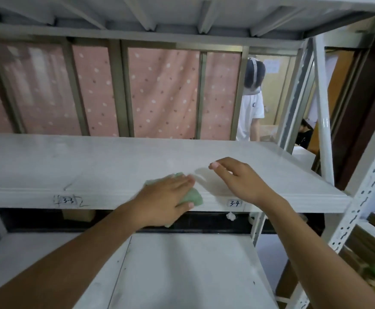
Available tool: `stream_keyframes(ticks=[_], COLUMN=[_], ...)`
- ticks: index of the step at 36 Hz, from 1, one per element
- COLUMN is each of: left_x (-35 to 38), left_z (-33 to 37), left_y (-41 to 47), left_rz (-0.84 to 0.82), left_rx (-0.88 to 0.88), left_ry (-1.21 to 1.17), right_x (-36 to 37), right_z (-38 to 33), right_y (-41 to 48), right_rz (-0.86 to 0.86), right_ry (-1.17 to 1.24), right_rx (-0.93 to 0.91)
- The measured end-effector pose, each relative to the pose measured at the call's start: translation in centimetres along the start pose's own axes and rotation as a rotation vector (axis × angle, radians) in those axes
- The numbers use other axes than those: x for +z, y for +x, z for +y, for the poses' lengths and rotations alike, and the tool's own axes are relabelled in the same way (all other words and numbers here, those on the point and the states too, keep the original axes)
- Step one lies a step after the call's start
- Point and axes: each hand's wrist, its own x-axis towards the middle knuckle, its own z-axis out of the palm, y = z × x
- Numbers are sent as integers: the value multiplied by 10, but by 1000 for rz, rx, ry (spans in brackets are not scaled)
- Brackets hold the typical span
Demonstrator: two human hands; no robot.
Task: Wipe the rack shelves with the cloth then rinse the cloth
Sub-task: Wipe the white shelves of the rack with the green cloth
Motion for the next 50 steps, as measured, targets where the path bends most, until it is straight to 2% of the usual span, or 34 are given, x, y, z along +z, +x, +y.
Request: stream_keyframes(ticks=[2, 3, 10, 13, 16, 20, 22, 24, 26, 29, 32, 39, 44, 47, 50], left_x=[9, 11, 5, -7, -15, -12, -17, -27, -40, -53, -61, -72, -79, -78, -71], left_z=[-1, -1, 9, 0, -16, -37, -46, -54, -55, -63, -74, -74, -72, -57, -26], left_y=[-16, -23, -45, -55, -69, -81, -87, -93, -97, -98, -98, -81, -58, -36, -2], left_rz=[186, 211, 128, 191, 356, 577, 621, 638, 578, 398, 282, 154, -28, -27, 72], left_rx=[43, 51, 134, 59, 66, 141, 158, 148, 20, -207, -258, -187, -98, -28, 40], left_ry=[57, 63, -123, -164, -8, 325, 268, 36, -298, -794, -987, -983, -992, -936, -733], right_x=[10, 14, 33, 40, 49, 57, 58, 59, 62, 63, 59, 46, 19, 0, -22], right_z=[-12, -16, -39, -50, -68, -100, -113, -121, -125, -131, -134, -138, -119, -98, -76], right_y=[13, 17, 30, 32, 33, 35, 36, 38, 38, 39, 39, 35, 22, 10, -3], right_rz=[-20, -29, -103, -123, -173, -322, -461, -608, -689, -722, -727, -690, -512, -415, -394], right_ry=[-2, -2, 15, 29, 85, 198, 211, 216, 241, 327, 388, 370, 329, 296, 215], right_rx=[-45, -63, -138, -183, -221, -252, -231, -186, -114, -35, 25, 64, 105, 155, 197])
